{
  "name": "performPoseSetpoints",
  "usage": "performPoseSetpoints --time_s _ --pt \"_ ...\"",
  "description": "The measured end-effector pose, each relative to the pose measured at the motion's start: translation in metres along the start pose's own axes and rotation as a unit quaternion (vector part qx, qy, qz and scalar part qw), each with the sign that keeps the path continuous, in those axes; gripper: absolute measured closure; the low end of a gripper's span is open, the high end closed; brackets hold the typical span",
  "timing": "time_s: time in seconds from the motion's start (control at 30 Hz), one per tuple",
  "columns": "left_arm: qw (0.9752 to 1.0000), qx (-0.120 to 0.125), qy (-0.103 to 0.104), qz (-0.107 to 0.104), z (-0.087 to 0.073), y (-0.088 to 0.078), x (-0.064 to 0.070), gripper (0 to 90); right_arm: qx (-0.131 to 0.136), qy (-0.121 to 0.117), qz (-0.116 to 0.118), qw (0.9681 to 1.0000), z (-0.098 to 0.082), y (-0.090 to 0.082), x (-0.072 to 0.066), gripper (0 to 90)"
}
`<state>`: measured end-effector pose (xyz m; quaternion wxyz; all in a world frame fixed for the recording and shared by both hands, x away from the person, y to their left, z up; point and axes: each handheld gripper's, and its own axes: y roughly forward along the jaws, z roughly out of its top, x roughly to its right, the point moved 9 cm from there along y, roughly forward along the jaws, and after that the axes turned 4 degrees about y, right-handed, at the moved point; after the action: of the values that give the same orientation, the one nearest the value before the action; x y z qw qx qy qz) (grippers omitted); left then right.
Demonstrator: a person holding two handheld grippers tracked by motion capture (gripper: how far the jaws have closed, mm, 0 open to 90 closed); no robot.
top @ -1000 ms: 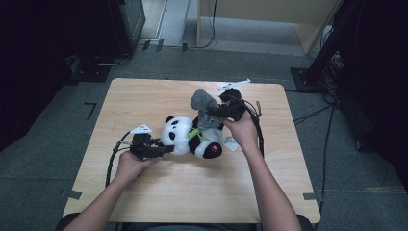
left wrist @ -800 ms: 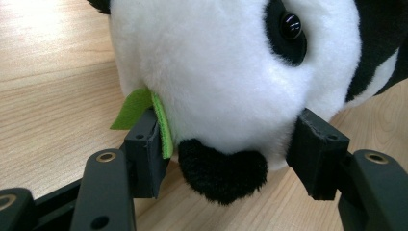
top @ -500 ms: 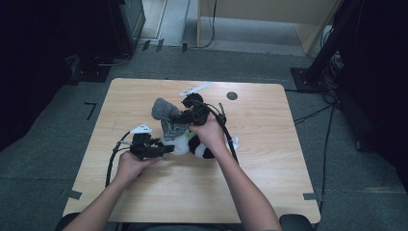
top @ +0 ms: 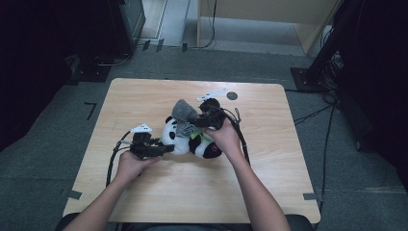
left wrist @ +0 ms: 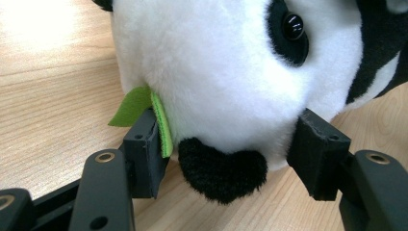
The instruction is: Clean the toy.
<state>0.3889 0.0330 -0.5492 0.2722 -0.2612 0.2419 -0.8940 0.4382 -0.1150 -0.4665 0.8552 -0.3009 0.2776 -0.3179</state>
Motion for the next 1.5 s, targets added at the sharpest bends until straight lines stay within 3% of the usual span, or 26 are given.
performPoseSetpoints --time_s 0.07,0.43,0.53,0.63,0.67,0.77,0.9,1.03,1.2,1.5 --pt "1.0000 -0.001 0.005 0.002 0.000 0.000 0.000 36.9 0.003 0.000 -0.021 0.9998 -0.005 -0.008 0.011 72.6" --pt "1.0000 0.000 0.006 0.003 -0.001 0.001 0.000 36.5 0.018 0.014 -0.056 0.9982 -0.013 -0.045 0.039 73.9" --pt "1.0000 -0.001 0.007 0.004 -0.001 0.000 0.000 36.4 0.040 0.037 -0.038 0.9978 -0.015 -0.062 0.044 74.1" --pt "1.0000 0.000 0.006 0.003 -0.001 0.001 0.000 36.4 0.061 0.042 -0.027 0.9969 -0.014 -0.071 0.043 74.2" --pt "1.0000 0.001 0.006 0.003 -0.001 0.001 -0.001 36.3 0.085 0.052 -0.008 0.9950 -0.014 -0.081 0.039 74.3" --pt "1.0000 0.002 0.006 0.003 -0.001 0.001 -0.001 36.2 0.088 0.043 -0.007 0.9952 -0.018 -0.081 0.036 74.3" --pt "1.0000 0.002 0.006 0.004 -0.001 0.001 0.000 36.1 0.058 0.034 -0.021 0.9975 -0.037 -0.064 0.039 74.2" --pt "1.0000 0.002 0.008 0.003 -0.001 0.001 0.000 36.1 0.062 0.038 -0.016 0.9972 -0.047 -0.057 0.040 74.3" --pt "0.9999 0.002 0.011 0.005 -0.001 0.001 0.001 36.1 0.065 0.018 -0.025 0.9974 -0.060 -0.053 0.043 74.1" --pt "0.9998 0.004 0.017 0.006 0.000 0.002 0.001 35.9 0.074 0.041 0.000 0.9964 -0.074 -0.057 0.051 73.5"
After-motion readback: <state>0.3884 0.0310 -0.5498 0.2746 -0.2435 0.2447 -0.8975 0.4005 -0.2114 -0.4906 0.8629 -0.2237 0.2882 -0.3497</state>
